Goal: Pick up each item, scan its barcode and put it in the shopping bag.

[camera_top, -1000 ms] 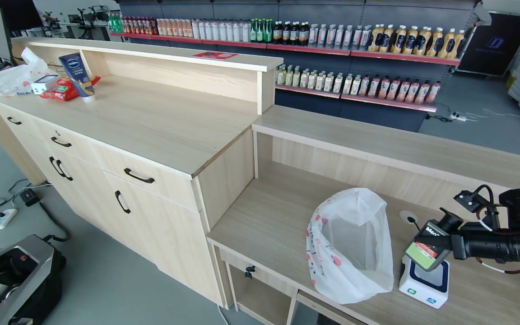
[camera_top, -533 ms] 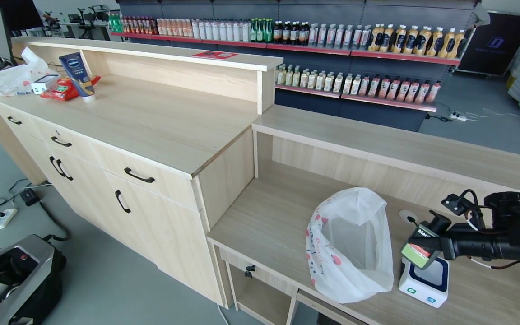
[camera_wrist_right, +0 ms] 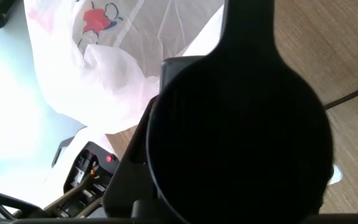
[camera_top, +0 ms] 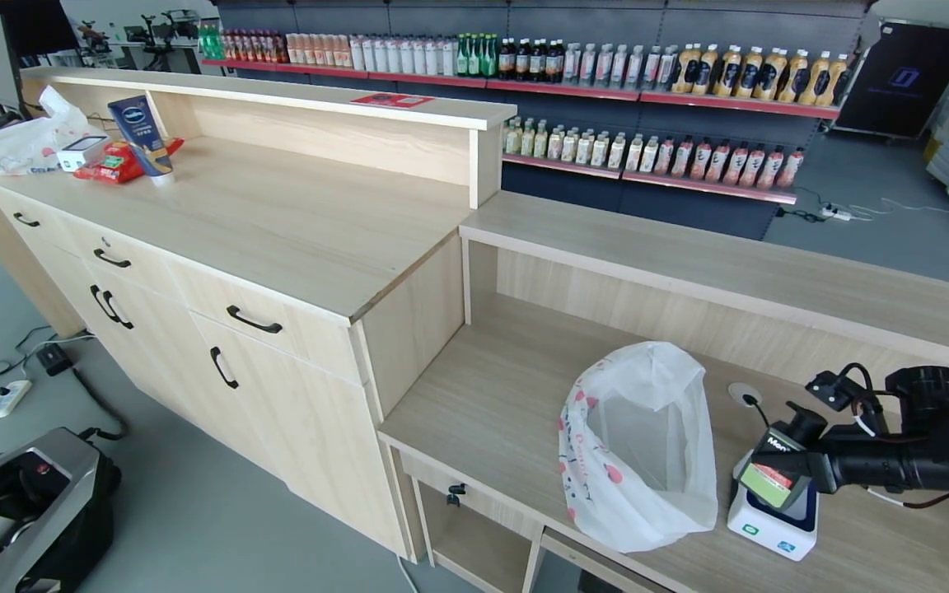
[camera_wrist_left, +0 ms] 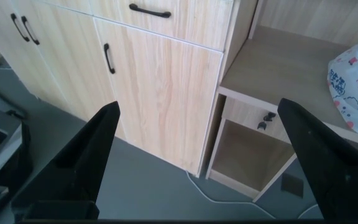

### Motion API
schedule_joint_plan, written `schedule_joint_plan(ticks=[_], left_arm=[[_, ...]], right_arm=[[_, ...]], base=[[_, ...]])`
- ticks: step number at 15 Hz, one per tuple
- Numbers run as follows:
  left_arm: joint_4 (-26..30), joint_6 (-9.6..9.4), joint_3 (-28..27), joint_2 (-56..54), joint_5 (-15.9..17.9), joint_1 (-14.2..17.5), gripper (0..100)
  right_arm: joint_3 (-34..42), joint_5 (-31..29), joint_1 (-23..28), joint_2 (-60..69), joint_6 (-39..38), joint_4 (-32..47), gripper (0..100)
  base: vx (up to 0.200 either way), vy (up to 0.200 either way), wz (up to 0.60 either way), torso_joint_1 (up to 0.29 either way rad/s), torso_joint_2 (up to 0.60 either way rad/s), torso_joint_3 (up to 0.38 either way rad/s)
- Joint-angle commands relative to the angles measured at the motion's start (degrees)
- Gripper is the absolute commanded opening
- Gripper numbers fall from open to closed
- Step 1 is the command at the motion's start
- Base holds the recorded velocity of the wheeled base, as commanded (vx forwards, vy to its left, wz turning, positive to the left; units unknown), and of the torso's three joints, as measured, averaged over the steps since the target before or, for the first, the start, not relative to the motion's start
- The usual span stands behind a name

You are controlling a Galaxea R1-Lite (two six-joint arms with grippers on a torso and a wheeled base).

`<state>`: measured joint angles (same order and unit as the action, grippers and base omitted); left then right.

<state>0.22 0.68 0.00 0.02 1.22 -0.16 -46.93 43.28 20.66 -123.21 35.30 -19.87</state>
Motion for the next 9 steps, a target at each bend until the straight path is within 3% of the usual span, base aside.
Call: schedule_joint_plan(ticks=[1, 9], left_arm=[[-0.04, 0.02, 0.00, 0.06, 0.01, -0.02, 100], [-0.04, 0.02, 0.00, 0.06, 0.01, -0.02, 100]], right_arm=[[0.09, -0.83, 0.08, -0.01, 0.03, -0.08, 0], [-0.26, -0.30, -0.27, -0.80, -0.15, 0.01, 0]], base=[[0.000, 0.000, 0.00, 0.000, 0.00, 0.000], [0.000, 0.000, 0.00, 0.000, 0.00, 0.000]])
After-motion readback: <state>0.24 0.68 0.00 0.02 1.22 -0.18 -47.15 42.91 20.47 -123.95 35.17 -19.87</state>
